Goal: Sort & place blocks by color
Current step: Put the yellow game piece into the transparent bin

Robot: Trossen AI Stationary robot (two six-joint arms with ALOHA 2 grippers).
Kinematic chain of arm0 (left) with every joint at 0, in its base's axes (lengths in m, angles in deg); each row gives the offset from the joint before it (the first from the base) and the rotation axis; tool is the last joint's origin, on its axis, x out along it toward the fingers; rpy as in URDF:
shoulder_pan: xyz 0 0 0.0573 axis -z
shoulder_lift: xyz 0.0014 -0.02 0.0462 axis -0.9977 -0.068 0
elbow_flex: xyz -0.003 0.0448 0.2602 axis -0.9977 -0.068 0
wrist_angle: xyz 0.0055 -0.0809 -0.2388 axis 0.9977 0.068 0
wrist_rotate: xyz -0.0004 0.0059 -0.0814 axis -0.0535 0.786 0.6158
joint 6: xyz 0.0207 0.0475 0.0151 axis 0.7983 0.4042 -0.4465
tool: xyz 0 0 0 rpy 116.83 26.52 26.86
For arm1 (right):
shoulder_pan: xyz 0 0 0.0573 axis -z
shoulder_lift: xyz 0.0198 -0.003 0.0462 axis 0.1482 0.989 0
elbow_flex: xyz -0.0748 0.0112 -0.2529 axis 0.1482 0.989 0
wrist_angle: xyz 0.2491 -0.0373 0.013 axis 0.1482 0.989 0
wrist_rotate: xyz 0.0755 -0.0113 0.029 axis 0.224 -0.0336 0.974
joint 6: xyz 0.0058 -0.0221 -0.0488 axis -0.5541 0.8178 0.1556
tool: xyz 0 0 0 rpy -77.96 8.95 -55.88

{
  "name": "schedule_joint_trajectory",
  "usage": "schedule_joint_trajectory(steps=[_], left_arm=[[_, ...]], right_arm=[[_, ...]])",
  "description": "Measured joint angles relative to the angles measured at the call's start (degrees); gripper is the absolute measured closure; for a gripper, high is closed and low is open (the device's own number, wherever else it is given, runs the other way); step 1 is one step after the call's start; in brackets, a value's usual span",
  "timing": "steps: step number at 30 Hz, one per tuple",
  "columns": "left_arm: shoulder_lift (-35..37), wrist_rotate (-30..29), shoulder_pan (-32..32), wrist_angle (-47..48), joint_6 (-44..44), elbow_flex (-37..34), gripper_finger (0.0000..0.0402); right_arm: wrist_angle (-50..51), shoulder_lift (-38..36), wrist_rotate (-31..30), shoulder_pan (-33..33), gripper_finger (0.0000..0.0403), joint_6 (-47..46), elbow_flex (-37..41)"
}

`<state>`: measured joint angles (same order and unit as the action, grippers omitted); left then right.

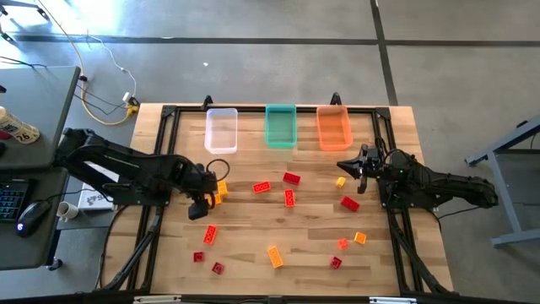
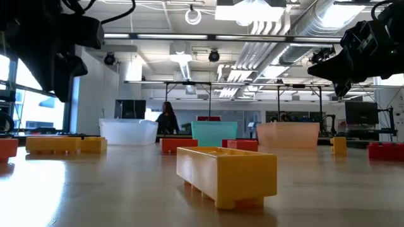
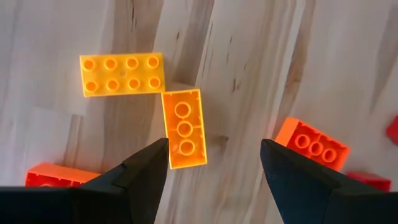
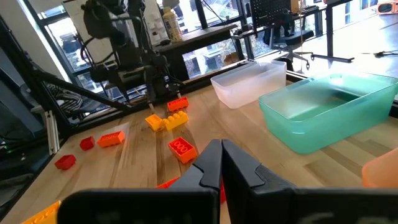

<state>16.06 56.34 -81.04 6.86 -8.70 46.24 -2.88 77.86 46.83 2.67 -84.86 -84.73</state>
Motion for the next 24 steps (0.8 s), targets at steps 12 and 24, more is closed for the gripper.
schedule_joint_trajectory(steps=[12,24], left_arm=[[-8.5,-0.2,0.0,-3.1,0.0,0.0,0.0158],[-16.0,0.0,0.0,-6.6,1.5,0.0,0.0158]], right_arm=[[0.0,0.0,0.0,0.0,0.0403,0.0,0.0],[0.0,0.0,0.0,0.0,0.0403,0.0,0.0]])
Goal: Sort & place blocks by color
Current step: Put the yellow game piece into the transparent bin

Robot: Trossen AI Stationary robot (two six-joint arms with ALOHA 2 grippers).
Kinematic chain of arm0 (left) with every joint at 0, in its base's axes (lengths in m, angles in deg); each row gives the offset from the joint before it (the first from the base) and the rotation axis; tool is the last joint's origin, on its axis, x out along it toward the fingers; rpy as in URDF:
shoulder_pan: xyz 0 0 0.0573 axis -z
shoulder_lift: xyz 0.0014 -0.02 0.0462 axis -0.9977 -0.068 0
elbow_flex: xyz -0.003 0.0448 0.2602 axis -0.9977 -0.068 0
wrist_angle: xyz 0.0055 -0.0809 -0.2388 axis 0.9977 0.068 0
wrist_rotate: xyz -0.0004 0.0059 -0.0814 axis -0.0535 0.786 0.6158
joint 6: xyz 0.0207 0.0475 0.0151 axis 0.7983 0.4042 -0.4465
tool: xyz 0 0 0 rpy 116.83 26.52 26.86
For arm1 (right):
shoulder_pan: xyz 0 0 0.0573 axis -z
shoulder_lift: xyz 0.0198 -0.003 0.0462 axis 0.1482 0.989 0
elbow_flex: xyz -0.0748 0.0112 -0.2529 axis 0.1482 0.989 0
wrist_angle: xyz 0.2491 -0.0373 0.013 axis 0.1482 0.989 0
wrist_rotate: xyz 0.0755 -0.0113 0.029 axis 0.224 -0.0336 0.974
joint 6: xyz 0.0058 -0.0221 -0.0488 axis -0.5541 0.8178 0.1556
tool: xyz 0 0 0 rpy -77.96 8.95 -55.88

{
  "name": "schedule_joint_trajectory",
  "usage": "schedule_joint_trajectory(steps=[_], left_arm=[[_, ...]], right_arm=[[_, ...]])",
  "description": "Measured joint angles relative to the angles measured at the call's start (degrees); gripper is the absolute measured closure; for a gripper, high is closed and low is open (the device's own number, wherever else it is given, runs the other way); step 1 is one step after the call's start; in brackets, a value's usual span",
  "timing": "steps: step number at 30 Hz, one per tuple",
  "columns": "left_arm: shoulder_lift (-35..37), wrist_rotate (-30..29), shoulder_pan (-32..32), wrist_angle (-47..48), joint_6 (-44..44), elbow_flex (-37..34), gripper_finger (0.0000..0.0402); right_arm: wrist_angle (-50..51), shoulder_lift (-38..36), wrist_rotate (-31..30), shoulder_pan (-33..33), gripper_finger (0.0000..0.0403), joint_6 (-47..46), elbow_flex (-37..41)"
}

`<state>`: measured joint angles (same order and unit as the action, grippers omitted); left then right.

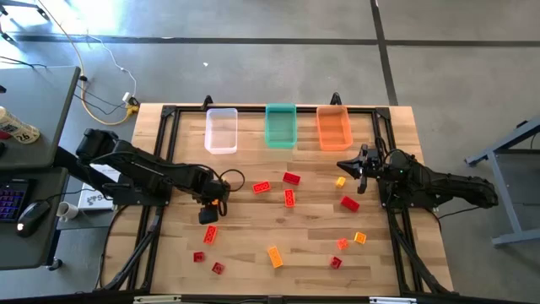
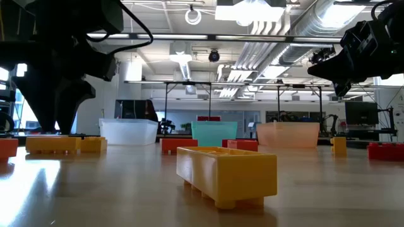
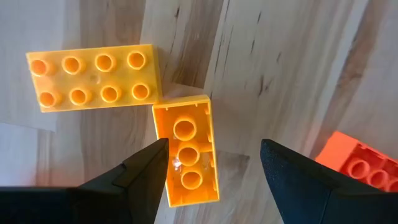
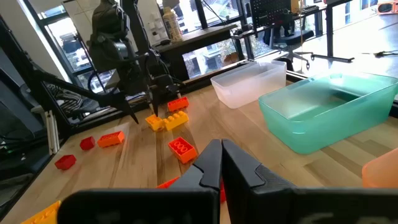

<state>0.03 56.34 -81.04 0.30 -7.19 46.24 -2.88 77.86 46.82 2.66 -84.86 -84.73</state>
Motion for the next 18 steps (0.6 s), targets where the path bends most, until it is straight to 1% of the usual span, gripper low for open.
schedule_joint_trajectory(steps=[10,18], left_arm=[[-5.1,-1.1,0.0,-0.1,-3.1,0.2,0.0158],[-5.6,-3.7,0.0,-0.4,-6.1,0.2,0.0158]], right_arm=[[0.0,0.0,0.0,0.0,0.0403,0.0,0.0],[0.0,0.0,0.0,0.0,0.0403,0.0,0.0]])
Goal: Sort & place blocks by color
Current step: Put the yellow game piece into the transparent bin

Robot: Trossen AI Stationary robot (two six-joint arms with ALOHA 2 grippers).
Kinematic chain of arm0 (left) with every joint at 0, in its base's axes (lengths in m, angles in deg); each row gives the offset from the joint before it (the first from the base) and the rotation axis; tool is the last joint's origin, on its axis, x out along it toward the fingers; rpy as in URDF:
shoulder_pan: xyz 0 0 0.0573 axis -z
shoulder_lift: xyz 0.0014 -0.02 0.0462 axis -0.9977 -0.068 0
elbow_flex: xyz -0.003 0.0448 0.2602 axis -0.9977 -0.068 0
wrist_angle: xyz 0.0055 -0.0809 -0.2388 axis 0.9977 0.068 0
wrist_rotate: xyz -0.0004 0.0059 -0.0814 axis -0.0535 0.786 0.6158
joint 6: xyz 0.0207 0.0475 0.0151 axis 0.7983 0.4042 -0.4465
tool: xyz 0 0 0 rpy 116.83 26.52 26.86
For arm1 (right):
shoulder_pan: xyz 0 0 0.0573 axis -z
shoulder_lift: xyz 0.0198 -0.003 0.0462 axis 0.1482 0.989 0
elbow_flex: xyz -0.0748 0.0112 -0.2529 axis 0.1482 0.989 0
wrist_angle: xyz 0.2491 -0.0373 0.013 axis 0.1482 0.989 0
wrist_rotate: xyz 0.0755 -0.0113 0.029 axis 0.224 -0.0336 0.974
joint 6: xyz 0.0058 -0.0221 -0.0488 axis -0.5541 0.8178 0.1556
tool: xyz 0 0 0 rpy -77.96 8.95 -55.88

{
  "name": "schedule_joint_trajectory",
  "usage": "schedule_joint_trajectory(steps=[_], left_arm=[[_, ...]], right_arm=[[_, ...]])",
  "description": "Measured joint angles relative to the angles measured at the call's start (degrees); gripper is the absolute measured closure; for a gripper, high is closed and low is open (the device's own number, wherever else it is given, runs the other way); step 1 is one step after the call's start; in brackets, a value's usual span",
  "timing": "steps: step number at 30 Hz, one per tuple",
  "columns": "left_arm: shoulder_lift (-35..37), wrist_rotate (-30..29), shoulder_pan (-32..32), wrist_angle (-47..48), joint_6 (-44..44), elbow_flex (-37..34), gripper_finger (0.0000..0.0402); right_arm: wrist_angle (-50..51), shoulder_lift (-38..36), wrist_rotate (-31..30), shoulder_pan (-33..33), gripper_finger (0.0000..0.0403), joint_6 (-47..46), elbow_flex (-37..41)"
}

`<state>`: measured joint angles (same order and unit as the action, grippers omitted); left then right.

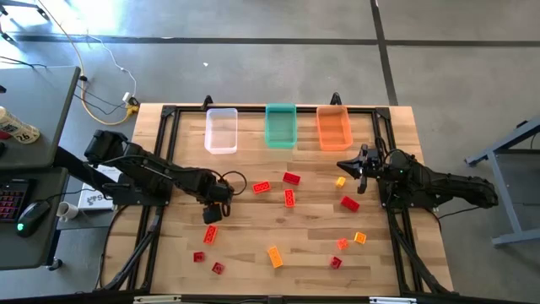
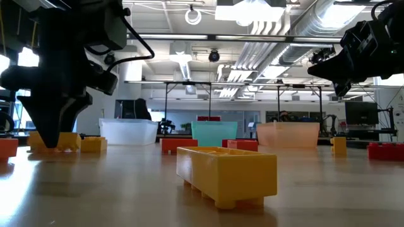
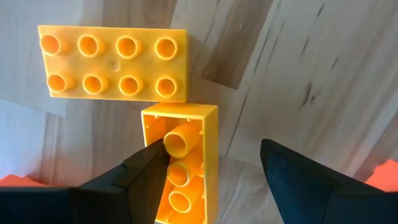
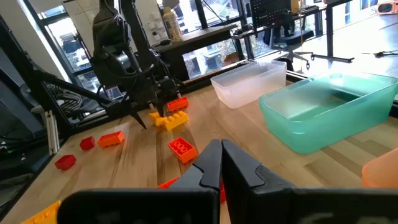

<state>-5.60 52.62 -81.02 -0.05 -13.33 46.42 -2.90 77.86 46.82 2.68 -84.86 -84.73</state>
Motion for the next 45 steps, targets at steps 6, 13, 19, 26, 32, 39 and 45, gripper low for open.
schedule_joint_trajectory(steps=[6,13,19,26,32,39,45], left_arm=[[-0.1,-3.1,-0.1,-0.1,0.0,-0.1,0.0190],[-0.1,-2.9,-0.2,0.0,0.0,-0.2,0.0280],[0.0,-2.1,-0.1,0.0,0.0,-0.1,0.0335],[0.7,-1.3,-0.1,-0.1,0.1,-0.2,0.0334],[3.5,-0.8,-0.1,-0.4,0.1,1.2,0.0344],[6.6,-2.5,-0.2,0.1,0.0,3.5,0.0344],[9.0,-7.7,-2.9,0.1,0.2,6.5,0.0343]], right_arm=[[0.0,0.0,0.0,0.0,0.0403,0.0,0.0],[0.0,0.0,0.0,0.0,0.0403,0.0,0.0],[0.0,0.0,0.0,0.0,0.0403,0.0,0.0],[0.0,0.0,0.0,0.0,0.0403,0.0,0.0],[0.0,0.0,0.0,0.0,0.0403,0.0,0.0],[0.0,0.0,0.0,0.0,0.0403,0.0,0.0],[0.0,0.0,0.0,0.0,0.0403,0.0,0.0]])
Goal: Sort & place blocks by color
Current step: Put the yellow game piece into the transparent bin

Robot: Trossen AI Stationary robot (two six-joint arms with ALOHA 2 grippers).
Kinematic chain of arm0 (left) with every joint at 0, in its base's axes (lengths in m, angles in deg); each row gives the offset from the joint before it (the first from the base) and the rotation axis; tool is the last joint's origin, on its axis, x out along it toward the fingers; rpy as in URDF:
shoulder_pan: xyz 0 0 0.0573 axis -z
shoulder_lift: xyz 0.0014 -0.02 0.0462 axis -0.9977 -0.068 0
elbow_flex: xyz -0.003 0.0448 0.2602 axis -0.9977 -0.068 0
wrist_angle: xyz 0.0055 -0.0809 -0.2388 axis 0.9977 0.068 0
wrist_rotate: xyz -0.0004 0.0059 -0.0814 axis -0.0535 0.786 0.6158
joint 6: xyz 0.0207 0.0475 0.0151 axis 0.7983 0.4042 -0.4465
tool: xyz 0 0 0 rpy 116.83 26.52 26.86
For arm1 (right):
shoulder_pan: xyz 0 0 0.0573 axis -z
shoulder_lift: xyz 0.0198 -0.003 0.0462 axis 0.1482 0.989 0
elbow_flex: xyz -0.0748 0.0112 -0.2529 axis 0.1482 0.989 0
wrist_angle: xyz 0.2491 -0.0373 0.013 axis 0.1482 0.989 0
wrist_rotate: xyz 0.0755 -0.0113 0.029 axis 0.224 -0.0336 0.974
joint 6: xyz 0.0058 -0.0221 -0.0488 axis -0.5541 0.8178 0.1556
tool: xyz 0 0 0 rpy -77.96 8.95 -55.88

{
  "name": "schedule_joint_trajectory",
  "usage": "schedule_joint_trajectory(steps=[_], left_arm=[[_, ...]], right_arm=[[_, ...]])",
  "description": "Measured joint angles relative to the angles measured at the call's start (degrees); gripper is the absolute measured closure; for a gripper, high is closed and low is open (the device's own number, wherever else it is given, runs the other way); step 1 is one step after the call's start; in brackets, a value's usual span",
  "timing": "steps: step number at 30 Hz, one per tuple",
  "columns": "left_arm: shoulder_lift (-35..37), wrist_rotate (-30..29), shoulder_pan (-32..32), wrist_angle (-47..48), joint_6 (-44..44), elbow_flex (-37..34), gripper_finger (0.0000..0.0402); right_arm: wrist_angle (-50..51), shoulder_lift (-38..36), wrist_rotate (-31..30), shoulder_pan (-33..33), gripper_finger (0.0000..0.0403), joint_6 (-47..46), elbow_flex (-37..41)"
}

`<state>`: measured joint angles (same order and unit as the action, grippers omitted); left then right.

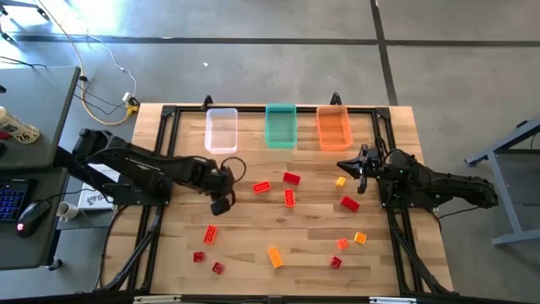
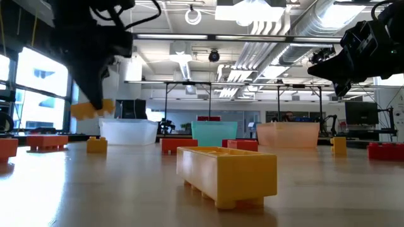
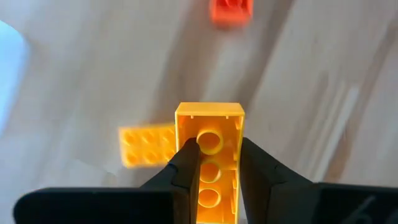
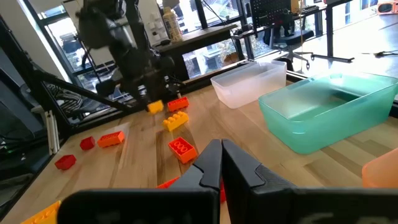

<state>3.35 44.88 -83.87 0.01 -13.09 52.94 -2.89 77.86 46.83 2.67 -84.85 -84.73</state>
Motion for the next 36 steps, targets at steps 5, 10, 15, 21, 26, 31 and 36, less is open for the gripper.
schedule_joint_trajectory(steps=[5,10,15,21,26,31,36], left_arm=[[1.6,-3.9,-5.2,-0.1,2.3,2.8,0.0342],[2.3,-7.3,-12.6,-0.2,4.7,5.0,0.0342],[2.3,-9.1,-20.9,-3.5,7.8,6.1,0.0342],[2.3,-9.2,-30.5,-7.4,10.1,6.1,0.0342],[1.6,-7.8,-36.7,-7.3,13.7,6.1,0.0341],[-1.4,-6.6,-41.5,-7.3,15.8,6.1,0.0341],[-5.1,-5.4,-44.7,-7.4,20.1,6.1,0.0339]], right_arm=[[0.0,0.0,0.0,0.0,0.0403,0.0,0.0],[0.0,0.0,0.0,0.0,0.0403,0.0,0.0],[0.0,0.0,0.0,0.0,0.0403,0.0,0.0],[0.0,0.0,0.0,0.0,0.0403,0.0,0.0],[0.0,0.0,0.0,0.0,0.0403,0.0,0.0],[0.0,0.0,0.0,0.0,0.0403,0.0,0.0],[0.0,0.0,0.0,0.0,0.0403,0.0,0.0]])
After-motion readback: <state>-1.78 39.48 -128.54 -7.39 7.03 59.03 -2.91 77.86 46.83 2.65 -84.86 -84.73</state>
